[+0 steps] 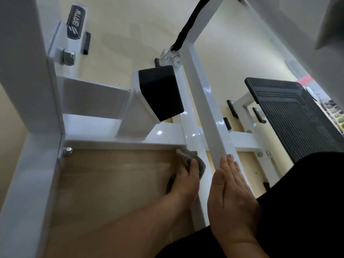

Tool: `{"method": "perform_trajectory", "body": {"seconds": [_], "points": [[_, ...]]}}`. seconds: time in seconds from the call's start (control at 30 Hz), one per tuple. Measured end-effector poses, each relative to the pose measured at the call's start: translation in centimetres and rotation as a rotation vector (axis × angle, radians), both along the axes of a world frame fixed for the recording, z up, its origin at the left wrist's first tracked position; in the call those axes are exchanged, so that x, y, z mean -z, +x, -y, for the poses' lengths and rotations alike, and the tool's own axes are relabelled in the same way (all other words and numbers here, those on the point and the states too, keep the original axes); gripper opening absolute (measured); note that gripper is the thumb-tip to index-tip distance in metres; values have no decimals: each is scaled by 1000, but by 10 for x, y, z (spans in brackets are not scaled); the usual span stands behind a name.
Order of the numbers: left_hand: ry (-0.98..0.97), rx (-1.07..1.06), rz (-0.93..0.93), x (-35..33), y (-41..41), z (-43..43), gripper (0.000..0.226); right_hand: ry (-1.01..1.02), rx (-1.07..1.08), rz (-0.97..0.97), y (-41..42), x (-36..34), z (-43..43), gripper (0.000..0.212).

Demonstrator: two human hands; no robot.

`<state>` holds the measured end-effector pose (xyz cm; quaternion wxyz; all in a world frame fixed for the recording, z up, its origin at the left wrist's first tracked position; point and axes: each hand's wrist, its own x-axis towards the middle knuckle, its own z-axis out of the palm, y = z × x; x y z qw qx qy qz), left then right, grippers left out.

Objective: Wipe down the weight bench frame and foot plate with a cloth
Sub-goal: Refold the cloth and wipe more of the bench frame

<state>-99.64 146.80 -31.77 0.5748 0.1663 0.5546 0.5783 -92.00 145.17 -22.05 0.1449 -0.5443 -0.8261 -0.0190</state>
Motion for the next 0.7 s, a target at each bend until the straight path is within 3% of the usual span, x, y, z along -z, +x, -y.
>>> {"method": "perform_trajectory", "body": {"seconds": [0.07,0.13,0.27,0.33,0.53,0.6,0.63,0.67,0.7], "points": [[-17,-80,128,4,15,-1,89,-22,3,-7,0,0,0,79],[-44,-151,131,-2,14,-5,106,-29,10,-6,0,1,1,80],[-227,-171,-269,-22,-7,-12,59,-60,15,-18,-1,1,0,81],[-196,-179,-391,-18,-10,-13,53,-75,34,-33,-2,-1,0,83],[5,-183,-402,1,14,5,50,-102,51,-69,-7,-6,3,84],[49,-96,-326,4,39,11,59,-93,54,-71,-8,-6,4,84],[25,-78,-171,8,48,7,63,-86,56,-71,-8,-5,4,84],[-15,-176,3,10,47,-3,64,-89,58,-72,-8,-7,5,84],[-58,-207,35,14,43,-17,66,-113,54,-78,-9,-7,5,84]]}}
